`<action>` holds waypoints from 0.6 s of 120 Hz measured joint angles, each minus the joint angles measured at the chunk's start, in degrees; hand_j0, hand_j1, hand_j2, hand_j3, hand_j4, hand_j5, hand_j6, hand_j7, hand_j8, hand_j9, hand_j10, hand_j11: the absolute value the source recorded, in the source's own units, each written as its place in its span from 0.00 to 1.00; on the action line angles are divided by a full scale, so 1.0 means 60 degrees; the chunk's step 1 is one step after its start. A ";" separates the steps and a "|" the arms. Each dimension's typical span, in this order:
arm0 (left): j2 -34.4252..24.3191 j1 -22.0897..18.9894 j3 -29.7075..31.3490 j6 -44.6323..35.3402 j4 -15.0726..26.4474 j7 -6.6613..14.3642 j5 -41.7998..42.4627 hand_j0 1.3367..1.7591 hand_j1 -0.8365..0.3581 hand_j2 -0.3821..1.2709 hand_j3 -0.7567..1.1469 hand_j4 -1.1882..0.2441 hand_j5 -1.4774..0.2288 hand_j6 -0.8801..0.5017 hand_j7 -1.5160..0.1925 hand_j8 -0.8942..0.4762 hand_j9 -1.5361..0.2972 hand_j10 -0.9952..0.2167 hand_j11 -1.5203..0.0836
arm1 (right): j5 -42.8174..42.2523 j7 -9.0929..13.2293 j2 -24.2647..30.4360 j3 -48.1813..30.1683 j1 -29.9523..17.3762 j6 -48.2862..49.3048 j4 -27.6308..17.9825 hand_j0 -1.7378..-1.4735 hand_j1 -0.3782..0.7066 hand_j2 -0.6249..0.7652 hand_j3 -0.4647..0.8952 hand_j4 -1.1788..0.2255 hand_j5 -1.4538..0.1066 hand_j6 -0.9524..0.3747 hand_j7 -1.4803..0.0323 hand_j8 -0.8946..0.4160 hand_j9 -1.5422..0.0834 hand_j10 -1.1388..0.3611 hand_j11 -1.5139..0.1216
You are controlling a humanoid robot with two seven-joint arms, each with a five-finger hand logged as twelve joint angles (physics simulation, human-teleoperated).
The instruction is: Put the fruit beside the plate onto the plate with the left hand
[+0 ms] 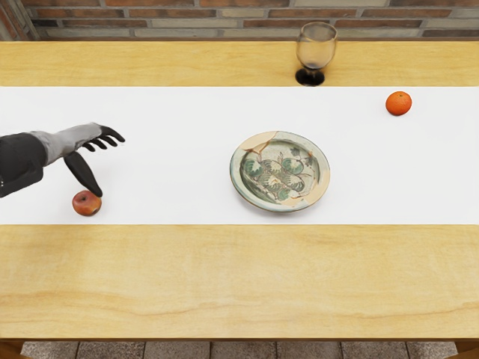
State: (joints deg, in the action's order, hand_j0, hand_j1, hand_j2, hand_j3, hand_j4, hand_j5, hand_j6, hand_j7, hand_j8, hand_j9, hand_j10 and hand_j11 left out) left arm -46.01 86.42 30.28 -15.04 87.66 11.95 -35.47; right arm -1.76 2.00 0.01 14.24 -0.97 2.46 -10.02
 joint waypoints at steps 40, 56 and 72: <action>0.0624 -0.0232 0.2125 -0.2750 0.1083 -0.0005 -0.0499 0.76 0.71 0.27 0.40 0.63 0.65 0.43 0.67 0.45 0.64 0.59 0.72 | 0.0000 0.0002 -0.0001 0.0000 0.0000 0.0000 0.0000 0.30 0.06 0.45 0.34 0.82 0.91 0.70 0.95 0.66 0.93 0.74 0.90; 0.0666 -0.0238 0.2236 -0.3006 0.0833 -0.0012 -0.0591 0.76 0.67 0.27 0.40 0.60 0.62 0.40 0.64 0.41 0.61 0.55 0.68 | 0.0000 0.0003 -0.0001 0.0000 0.0000 0.0000 0.0000 0.30 0.06 0.45 0.34 0.82 0.91 0.70 0.95 0.66 0.93 0.74 0.90; 0.0666 -0.0253 0.2266 -0.3076 0.0746 -0.0015 -0.0620 0.76 0.63 0.29 0.40 0.57 0.58 0.37 0.60 0.38 0.57 0.52 0.65 | 0.0000 0.0003 -0.0001 0.0000 0.0000 0.0000 0.0000 0.30 0.06 0.45 0.34 0.82 0.91 0.70 0.95 0.66 0.93 0.74 0.90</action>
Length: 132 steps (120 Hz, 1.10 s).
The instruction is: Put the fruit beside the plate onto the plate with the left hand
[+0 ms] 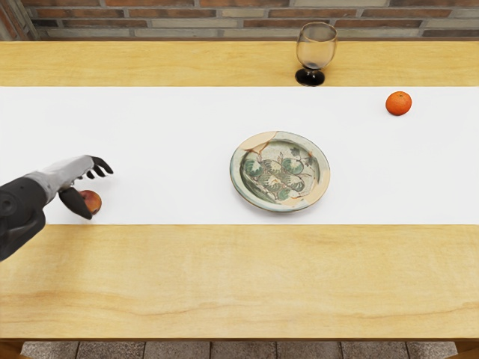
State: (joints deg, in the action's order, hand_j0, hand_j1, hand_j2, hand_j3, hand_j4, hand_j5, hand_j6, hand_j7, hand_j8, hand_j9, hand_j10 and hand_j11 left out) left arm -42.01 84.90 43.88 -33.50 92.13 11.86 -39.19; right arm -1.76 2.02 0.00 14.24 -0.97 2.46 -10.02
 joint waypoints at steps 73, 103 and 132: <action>-0.0103 -0.0102 0.0300 0.0108 0.0024 0.0015 -0.0109 0.74 0.46 0.31 0.40 0.38 0.39 0.31 0.39 0.34 0.37 0.32 0.41 | 0.0000 0.0000 0.0000 0.0000 0.0000 0.0000 0.0000 0.30 0.06 0.45 0.34 0.82 0.91 0.70 0.95 0.66 0.93 0.74 0.90; -0.0035 0.0230 0.0345 0.0271 0.0025 0.0321 -0.0021 0.75 0.45 0.39 0.40 0.35 0.34 0.31 0.36 0.31 0.34 0.26 0.37 | 0.0000 -0.0001 0.0000 0.0000 0.0000 0.0000 0.0000 0.30 0.06 0.45 0.34 0.82 0.91 0.70 0.95 0.66 0.93 0.74 0.90; 0.0487 0.0907 0.0345 0.0403 0.0005 0.0397 0.0036 0.75 0.45 0.41 0.40 0.34 0.31 0.31 0.34 0.33 0.33 0.24 0.36 | 0.0000 0.0000 0.0000 0.0000 0.0000 0.0000 0.0000 0.30 0.06 0.45 0.34 0.82 0.91 0.70 0.95 0.66 0.93 0.74 0.90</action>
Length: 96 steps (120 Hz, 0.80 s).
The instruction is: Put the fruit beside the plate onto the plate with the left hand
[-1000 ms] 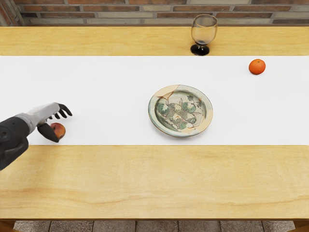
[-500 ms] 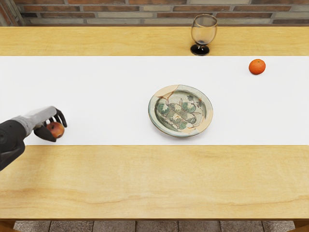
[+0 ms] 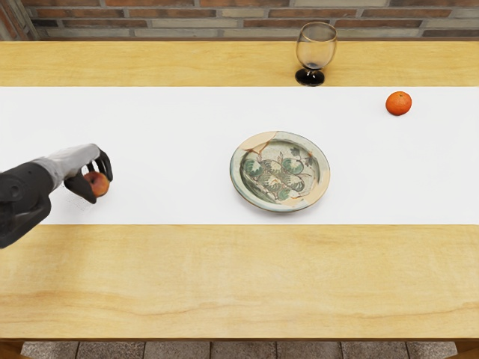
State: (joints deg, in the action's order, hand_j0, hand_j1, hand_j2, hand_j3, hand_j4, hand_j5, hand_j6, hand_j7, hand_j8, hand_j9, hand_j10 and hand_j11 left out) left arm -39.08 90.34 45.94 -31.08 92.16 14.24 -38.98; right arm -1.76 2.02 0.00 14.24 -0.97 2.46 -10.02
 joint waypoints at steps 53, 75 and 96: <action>0.0845 0.0617 -0.0177 0.0035 -0.0158 0.0014 0.0136 0.75 0.46 0.46 0.40 0.34 0.30 0.28 0.33 0.30 0.32 0.24 0.36 | 0.0000 0.0000 0.0000 0.0000 0.0000 0.0000 0.0000 0.30 0.06 0.45 0.34 0.82 0.91 0.70 0.95 0.66 0.93 0.74 0.90; 0.1105 0.0714 -0.0346 0.0153 -0.0196 0.0015 0.0296 0.75 0.46 0.46 0.40 0.34 0.30 0.28 0.33 0.30 0.32 0.24 0.36 | 0.0000 -0.0001 0.0000 0.0000 0.0000 0.0000 0.0000 0.30 0.06 0.45 0.34 0.82 0.91 0.70 0.95 0.66 0.93 0.74 0.90; 0.1313 0.0864 -0.0541 0.0187 -0.0226 0.0016 0.0356 0.75 0.46 0.46 0.40 0.34 0.30 0.28 0.33 0.30 0.32 0.23 0.36 | 0.0000 -0.0001 0.0000 0.0001 0.0000 0.0000 0.0000 0.30 0.06 0.45 0.34 0.82 0.91 0.70 0.95 0.66 0.93 0.74 0.90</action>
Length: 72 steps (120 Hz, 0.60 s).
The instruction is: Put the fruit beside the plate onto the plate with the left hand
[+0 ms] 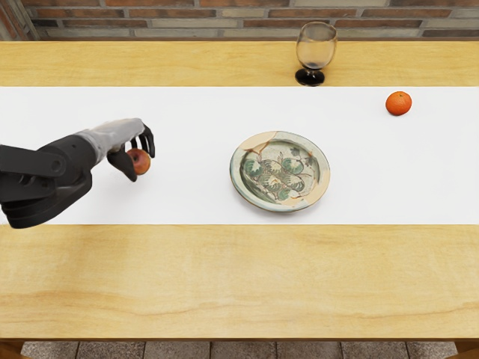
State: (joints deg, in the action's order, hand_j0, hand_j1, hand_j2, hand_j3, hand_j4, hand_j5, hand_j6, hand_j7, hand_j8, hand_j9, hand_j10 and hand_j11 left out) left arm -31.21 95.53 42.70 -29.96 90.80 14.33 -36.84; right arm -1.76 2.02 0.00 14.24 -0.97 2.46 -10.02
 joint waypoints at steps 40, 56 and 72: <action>0.0763 0.0269 -0.0513 0.0348 -0.0339 0.0016 0.0246 0.75 0.45 0.47 0.40 0.34 0.30 0.28 0.33 0.30 0.32 0.23 0.36 | 0.0000 0.0001 0.0000 -0.0001 0.0000 0.0000 0.0000 0.30 0.06 0.45 0.34 0.82 0.91 0.70 0.95 0.66 0.93 0.74 0.90; 0.1182 0.0325 -0.0604 0.0429 -0.0600 0.0028 0.0377 0.75 0.45 0.48 0.40 0.34 0.30 0.28 0.33 0.30 0.32 0.23 0.36 | 0.0000 0.0001 0.0000 -0.0001 0.0000 0.0000 0.0000 0.30 0.06 0.45 0.34 0.82 0.91 0.70 0.95 0.66 0.93 0.74 0.90; 0.1792 0.0461 -0.0689 0.0486 -0.0922 0.0074 0.0549 0.76 0.45 0.47 0.40 0.35 0.30 0.28 0.33 0.30 0.32 0.23 0.36 | 0.0000 0.0001 0.0000 -0.0001 0.0000 0.0000 0.0000 0.30 0.06 0.45 0.34 0.82 0.91 0.70 0.95 0.66 0.93 0.74 0.90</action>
State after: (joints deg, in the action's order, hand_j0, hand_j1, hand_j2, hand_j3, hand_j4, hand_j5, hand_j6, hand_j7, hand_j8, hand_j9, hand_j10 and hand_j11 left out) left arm -20.46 98.29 38.56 -27.04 85.27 14.78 -33.54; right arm -1.76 2.02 0.00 14.24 -0.97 2.46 -10.02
